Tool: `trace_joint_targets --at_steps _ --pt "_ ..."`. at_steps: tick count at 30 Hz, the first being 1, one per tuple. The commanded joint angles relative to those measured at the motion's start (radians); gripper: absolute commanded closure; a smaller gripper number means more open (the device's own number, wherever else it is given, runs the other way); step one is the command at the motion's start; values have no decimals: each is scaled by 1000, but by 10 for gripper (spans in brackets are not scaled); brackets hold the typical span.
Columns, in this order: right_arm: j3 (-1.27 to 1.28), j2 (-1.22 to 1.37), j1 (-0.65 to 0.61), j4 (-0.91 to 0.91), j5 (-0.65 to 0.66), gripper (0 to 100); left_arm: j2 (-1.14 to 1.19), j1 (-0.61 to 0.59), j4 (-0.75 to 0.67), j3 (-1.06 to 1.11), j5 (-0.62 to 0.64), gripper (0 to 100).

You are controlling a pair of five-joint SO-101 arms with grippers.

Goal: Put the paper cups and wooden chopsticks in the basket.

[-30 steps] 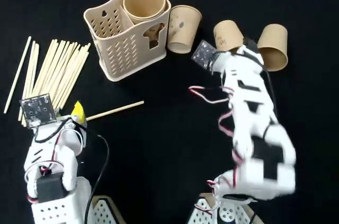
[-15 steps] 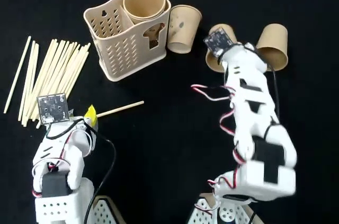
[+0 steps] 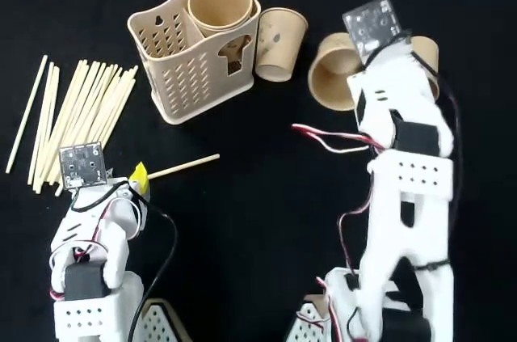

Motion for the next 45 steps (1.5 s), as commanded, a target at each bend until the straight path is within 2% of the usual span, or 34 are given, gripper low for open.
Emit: trace_joint_targets --at_steps 1,6,14,19,30,35,45 --pt "-214 -47 -91 233 -143 987 -5 15 -21 16 6 823" --pt "-423 -47 -267 356 -262 987 -5 5 -61 27 0 823" --pt "-631 54 -402 311 -330 987 -5 -5 -92 56 2 823" --pt "-834 263 -419 316 -344 987 -5 -15 -144 79 6 824" --pt "-1171 688 -437 397 -407 987 -5 -15 -146 82 8 828" --pt "-1234 773 -410 404 -416 987 -5 -7 -149 79 -2 924" --pt "-1265 829 -397 408 -422 972 -5 -5 -149 79 -2 923"
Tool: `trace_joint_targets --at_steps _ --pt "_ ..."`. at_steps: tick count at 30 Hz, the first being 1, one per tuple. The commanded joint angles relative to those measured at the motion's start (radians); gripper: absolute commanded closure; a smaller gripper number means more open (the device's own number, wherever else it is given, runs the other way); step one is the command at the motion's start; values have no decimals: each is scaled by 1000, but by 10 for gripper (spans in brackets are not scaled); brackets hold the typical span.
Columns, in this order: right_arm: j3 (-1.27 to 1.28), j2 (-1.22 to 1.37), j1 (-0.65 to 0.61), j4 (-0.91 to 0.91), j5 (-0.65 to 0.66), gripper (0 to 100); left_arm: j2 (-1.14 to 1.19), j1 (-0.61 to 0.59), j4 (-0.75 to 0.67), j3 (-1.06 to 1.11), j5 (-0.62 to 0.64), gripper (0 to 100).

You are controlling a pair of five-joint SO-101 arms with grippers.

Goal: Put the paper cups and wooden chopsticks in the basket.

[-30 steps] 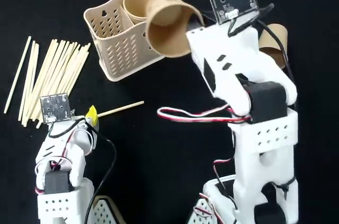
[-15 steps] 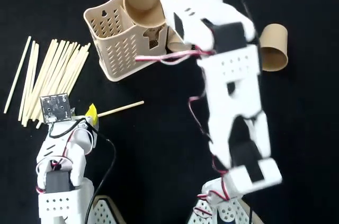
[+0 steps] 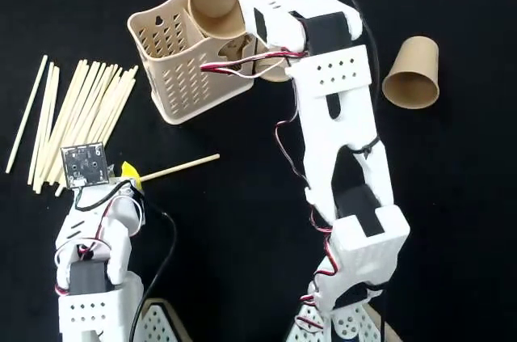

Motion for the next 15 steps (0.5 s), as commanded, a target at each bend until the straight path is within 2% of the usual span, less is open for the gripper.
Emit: trace_joint_targets --at_steps 1,7,9,15 --pt "-45 -10 14 3 -9 947 -5 -2 -21 -10 -2 923" --pt "-94 -1 -5 -11 -2 684 -5 -2 -21 -10 -2 923" --pt "-110 5 -18 -43 -2 671 -5 -2 -21 -10 -2 923" --pt "-157 12 -81 -153 0 724 -5 -2 -21 -10 -2 923"
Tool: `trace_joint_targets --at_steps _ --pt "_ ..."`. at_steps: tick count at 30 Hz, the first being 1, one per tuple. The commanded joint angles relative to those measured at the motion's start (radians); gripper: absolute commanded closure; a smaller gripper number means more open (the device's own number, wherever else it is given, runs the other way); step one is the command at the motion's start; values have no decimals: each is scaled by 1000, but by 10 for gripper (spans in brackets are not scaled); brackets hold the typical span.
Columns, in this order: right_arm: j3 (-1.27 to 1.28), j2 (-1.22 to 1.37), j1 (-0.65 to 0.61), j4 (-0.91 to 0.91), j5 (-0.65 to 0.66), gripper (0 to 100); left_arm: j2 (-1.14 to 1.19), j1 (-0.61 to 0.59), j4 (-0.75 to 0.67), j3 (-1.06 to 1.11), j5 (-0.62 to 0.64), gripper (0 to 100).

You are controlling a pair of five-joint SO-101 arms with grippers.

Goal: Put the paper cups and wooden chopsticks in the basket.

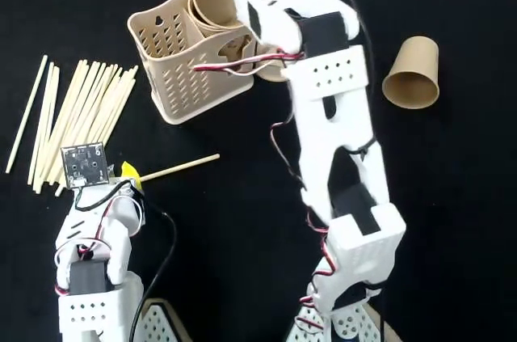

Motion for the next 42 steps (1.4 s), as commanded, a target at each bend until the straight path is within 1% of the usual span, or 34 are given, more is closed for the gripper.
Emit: trace_joint_targets --at_steps 1,6,12,22,23,24,25,26,28,30,33,35,37,40,42 --pt "-68 7 -46 -107 2 732 -5 -2 -21 -10 -2 923" --pt "-93 77 -92 -256 2 774 -5 -8 -23 -10 -2 923" --pt "-174 179 -100 -255 2 789 -5 -8 -23 -10 -2 923" --pt "-588 148 -104 137 2 798 -5 -7 -23 -10 -2 923" --pt "-618 148 -101 170 2 821 -5 -5 -23 -10 -2 923" --pt "-644 148 -100 203 2 867 -5 -5 -23 -10 -2 923" --pt "-665 148 -98 235 2 937 -5 -7 -23 -10 -2 923" --pt "-679 148 -98 262 2 995 -5 -7 -23 -10 -2 923" --pt "-688 150 -98 336 2 956 -5 -8 -23 -10 -2 923" --pt "-673 151 -103 393 2 990 -5 -5 -23 -10 -2 923" --pt "-601 151 -100 427 2 987 -5 -4 -23 -10 -2 923" --pt "-521 151 -98 408 2 987 -5 -4 -23 -10 -2 923" --pt "-430 151 -98 342 2 987 -5 -7 -23 -10 -2 923" --pt "-306 151 -103 166 2 987 -5 -5 -23 -10 -2 923" --pt "-220 153 -103 0 2 987 -5 -5 -23 -10 -2 923"
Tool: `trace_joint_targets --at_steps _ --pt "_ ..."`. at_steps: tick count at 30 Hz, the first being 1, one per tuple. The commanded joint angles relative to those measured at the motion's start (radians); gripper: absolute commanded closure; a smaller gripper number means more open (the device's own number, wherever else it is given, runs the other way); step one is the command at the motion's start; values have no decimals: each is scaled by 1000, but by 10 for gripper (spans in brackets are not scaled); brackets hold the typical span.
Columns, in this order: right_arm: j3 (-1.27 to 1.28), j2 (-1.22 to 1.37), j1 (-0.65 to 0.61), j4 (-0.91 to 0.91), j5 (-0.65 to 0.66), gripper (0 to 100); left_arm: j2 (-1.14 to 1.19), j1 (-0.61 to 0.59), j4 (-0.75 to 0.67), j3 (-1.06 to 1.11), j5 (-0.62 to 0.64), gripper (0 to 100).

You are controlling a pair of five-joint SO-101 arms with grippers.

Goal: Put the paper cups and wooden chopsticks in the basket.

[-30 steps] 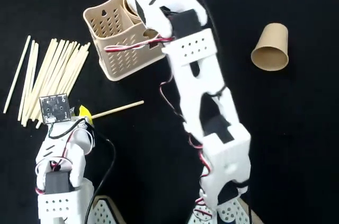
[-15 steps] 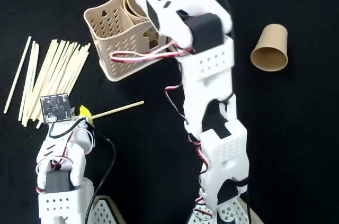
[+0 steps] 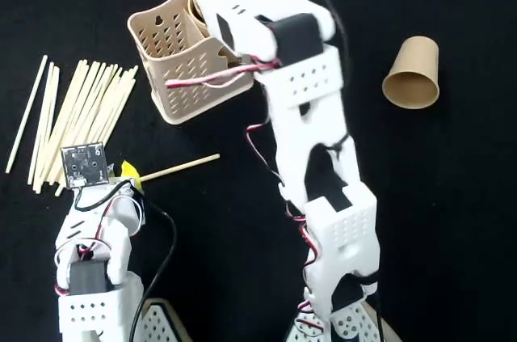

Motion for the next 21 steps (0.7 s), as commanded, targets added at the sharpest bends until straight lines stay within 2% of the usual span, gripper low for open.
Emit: trace_joint_targets --at_steps 1,4,10,14,17,18,21 --pt "137 -36 -6 -298 0 987 -5 -7 -17 -10 -2 923" --pt "220 -44 -5 -425 0 987 -5 -7 -17 -10 -2 923" --pt "202 -108 -37 -394 0 987 -5 -4 -17 -10 -2 923" --pt "191 -179 -32 -304 0 986 -5 -4 -17 -10 -2 923" --pt "191 -259 -9 -133 11 983 -5 -4 -17 -10 -2 923" --pt "191 -294 -9 -54 63 980 -5 -4 -17 -10 -2 923" --pt "202 -400 -34 203 381 952 -5 -4 -17 -10 -2 923"
